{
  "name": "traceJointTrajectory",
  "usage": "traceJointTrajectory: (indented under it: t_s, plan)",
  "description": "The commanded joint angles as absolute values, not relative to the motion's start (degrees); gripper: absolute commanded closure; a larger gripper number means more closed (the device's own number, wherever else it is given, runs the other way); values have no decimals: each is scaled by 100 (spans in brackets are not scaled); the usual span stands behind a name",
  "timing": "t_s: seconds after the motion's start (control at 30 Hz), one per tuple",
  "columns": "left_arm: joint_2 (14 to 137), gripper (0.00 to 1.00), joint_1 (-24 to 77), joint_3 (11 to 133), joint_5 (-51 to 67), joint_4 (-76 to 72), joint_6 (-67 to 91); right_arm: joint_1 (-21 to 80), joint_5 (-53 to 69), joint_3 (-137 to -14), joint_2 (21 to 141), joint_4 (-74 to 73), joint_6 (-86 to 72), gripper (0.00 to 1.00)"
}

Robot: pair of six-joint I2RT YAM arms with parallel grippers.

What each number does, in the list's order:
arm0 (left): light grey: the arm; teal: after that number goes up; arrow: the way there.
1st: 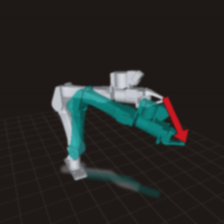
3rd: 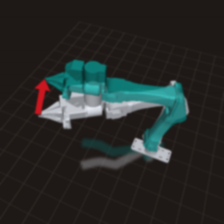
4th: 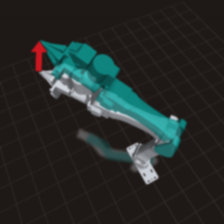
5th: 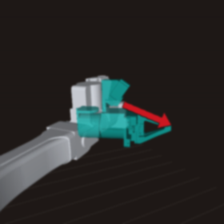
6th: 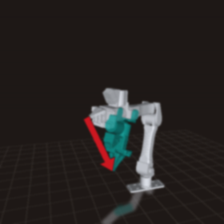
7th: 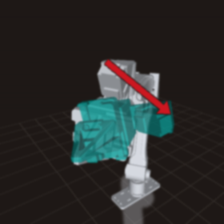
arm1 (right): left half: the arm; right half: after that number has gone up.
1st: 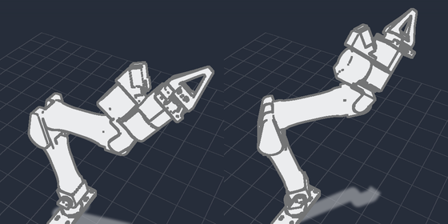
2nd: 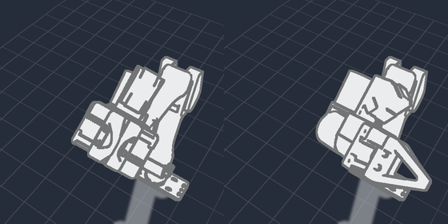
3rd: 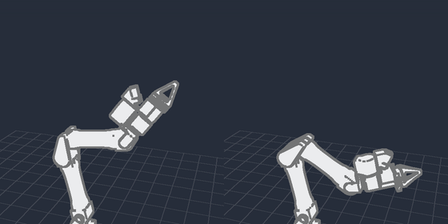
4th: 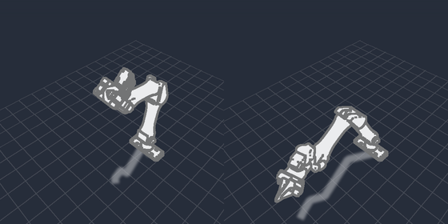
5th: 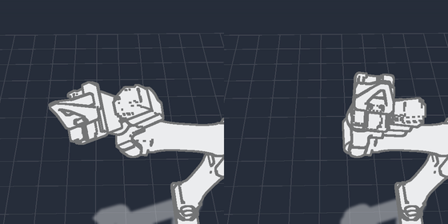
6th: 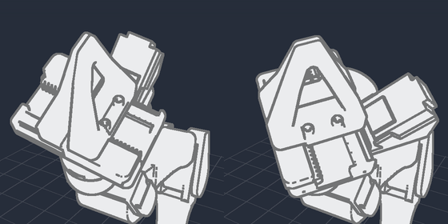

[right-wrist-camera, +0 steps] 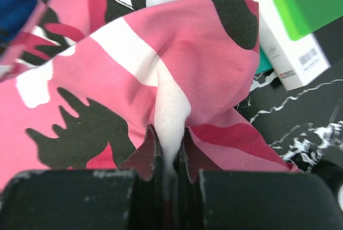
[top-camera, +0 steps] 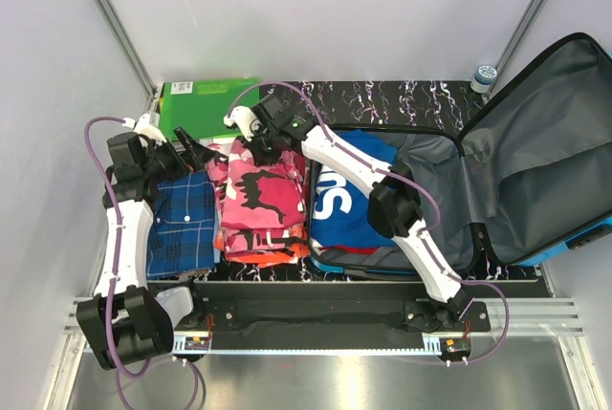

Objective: Pack the luggage
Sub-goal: Pick up the clothes at the center of the board.

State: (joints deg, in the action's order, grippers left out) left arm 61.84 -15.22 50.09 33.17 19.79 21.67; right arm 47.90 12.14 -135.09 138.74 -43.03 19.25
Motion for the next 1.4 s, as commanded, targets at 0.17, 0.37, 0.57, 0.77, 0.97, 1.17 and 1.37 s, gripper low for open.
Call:
traceJointTrajectory:
  t_s: [0.17, 0.37, 0.57, 0.77, 0.97, 1.17, 1.37]
  plan:
    - [6003, 5, -1520, 4931, 3524, 1696, 2241, 5273, 729, -12139, 11859, -2919, 1775, 100]
    - [5985, 5, -1521, 4904, 3560, 1679, 2259, 5291, 1107, -11356, 11075, -2514, 1591, 100]
    - [5950, 5, -1529, 4904, 3507, 1661, 2259, 5335, 1239, -10715, 10407, -2154, 1468, 100]
    - [5906, 5, -1643, 4896, 3480, 1652, 2285, 5353, 1143, -10135, 9651, -1925, 1389, 100]
    - [5897, 5, -1749, 4878, 3498, 1626, 2320, 5361, 941, -9809, 8887, -1898, 1310, 100]
    - [5906, 5, -1828, 4860, 3533, 1582, 2355, 5353, 870, -9572, 8280, -1898, 1239, 100]
    - [5924, 4, -1925, 4851, 3533, 1565, 2373, 5361, 817, -9448, 7770, -2004, 1230, 100]
